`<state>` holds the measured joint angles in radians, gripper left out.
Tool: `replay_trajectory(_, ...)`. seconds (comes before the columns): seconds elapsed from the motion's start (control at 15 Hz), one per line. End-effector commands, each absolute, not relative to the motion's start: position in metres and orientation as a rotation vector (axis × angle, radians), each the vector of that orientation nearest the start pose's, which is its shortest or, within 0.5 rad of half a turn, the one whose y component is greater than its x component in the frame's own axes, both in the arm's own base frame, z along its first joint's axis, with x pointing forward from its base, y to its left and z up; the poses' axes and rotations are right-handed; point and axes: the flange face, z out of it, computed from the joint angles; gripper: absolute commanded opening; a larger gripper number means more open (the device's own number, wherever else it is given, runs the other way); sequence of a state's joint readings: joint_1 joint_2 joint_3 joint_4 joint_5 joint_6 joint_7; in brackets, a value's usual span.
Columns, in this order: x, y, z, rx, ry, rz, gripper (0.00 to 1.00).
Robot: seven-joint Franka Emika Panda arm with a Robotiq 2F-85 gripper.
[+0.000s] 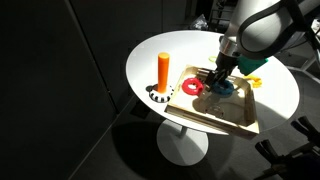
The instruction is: Put the blue ring on the table.
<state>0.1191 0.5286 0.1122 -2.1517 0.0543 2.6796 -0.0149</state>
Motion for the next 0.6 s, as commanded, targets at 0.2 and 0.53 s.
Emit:
replay_trajectory(0.2, 0.556, 0.134, 0.142, -3.05, -0.326, 0.016, 1.0)
replay_trajectory(0.53, 0.555, 0.132, 0.135, -3.054, -0.315, 0.045, 0.56)
